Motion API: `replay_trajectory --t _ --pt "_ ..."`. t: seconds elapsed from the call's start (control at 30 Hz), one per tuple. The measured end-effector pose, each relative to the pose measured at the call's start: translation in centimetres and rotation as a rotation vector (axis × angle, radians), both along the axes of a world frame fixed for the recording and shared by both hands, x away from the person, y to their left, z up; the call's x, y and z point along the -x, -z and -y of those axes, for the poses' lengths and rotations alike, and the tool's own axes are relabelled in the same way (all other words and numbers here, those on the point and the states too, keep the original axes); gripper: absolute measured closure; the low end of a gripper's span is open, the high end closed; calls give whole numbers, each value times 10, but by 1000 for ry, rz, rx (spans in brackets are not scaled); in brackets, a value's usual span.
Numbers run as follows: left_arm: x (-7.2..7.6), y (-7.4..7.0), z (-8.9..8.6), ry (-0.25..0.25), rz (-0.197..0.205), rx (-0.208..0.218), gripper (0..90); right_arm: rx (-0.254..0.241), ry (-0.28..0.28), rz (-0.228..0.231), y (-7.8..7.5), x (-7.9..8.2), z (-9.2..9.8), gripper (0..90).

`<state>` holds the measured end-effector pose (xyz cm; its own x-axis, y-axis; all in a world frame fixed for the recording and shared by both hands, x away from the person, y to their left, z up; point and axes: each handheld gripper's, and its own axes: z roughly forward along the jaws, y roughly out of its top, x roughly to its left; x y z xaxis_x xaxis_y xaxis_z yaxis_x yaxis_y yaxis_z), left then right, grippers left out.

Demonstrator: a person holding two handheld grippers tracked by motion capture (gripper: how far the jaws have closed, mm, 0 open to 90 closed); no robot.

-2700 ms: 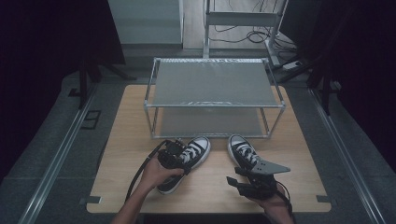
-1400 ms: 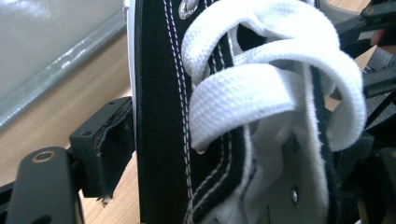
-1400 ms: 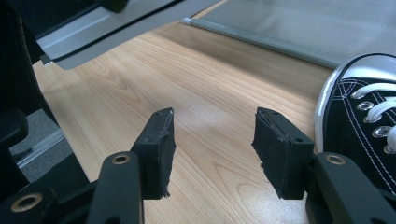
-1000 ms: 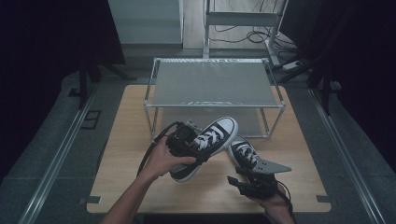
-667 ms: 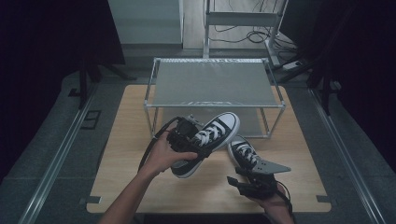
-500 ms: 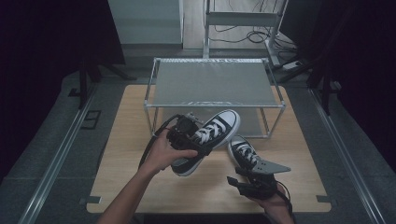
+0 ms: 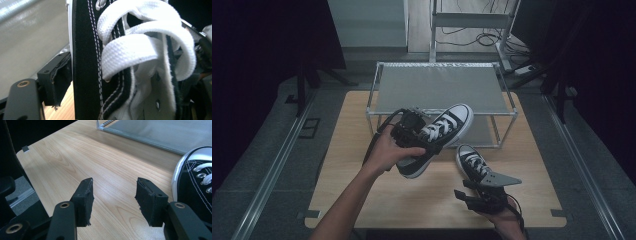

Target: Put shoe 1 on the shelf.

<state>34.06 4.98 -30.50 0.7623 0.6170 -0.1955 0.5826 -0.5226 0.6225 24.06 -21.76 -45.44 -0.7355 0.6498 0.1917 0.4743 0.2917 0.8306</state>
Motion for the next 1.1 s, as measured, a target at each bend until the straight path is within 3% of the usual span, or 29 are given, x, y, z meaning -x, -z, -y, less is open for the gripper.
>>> replay_trajectory --t 0.4,0.73,1.1 --pt "-29 -21 3 -52 -39 23 182 4 -9 -1 1 1 -2 480" --pt "-54 -36 12 -107 -47 37 183 2 -16 -3 0 2 -3 479" --pt "-95 -51 19 -233 -74 35 184 -8 -23 -2 -1 5 -4 479"
